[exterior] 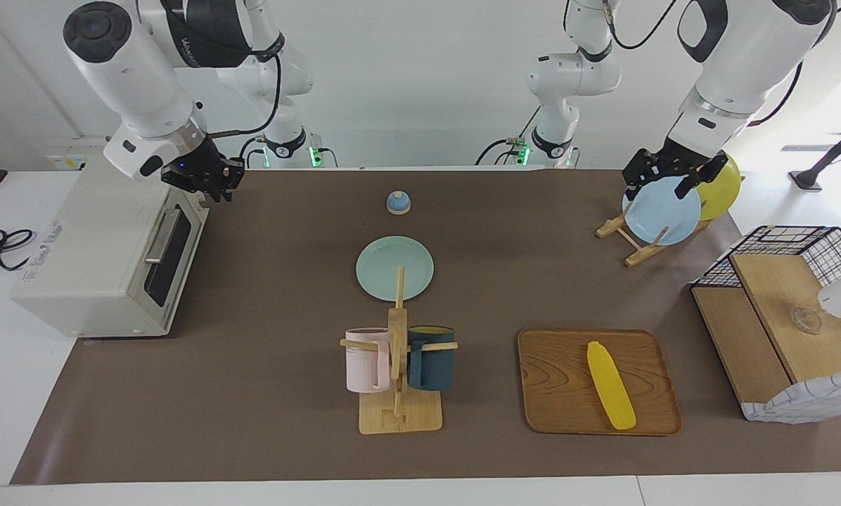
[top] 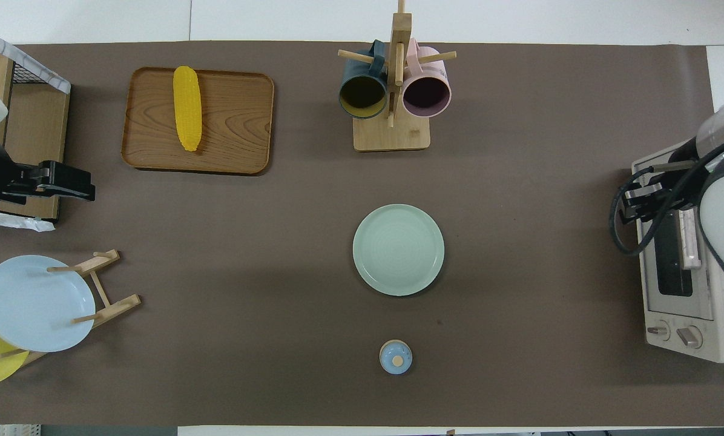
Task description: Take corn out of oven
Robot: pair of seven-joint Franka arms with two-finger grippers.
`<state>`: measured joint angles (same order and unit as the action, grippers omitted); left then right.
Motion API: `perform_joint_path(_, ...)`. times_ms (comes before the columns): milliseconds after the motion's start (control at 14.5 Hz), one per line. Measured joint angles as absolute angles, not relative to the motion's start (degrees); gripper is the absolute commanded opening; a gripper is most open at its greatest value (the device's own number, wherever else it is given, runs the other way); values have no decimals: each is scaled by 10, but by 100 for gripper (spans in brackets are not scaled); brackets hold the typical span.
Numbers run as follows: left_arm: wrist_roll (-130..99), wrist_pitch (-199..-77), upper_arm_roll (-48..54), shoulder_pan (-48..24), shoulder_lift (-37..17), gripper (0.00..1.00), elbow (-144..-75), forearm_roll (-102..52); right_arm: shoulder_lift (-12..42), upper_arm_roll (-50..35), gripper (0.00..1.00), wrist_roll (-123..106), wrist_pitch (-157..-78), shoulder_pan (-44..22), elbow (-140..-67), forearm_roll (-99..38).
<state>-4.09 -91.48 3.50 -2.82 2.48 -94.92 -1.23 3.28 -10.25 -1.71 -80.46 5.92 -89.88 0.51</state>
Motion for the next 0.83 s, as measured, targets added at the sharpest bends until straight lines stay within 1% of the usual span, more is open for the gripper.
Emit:
perform_joint_path(207, -41, -915, 35, -28, 25, 100, -949, -12, 32, -71, 100, -5, -792, 19, -898, 5)
perform_joint_path(483, -41, -915, 35, -28, 25, 100, -949, -12, 24, -31, 100, 0, -789, -12, -898, 5)
perform_joint_path(829, -41, -915, 35, -28, 25, 100, -949, -12, 10, -22, 100, 2, -795, -21, -902, 5)
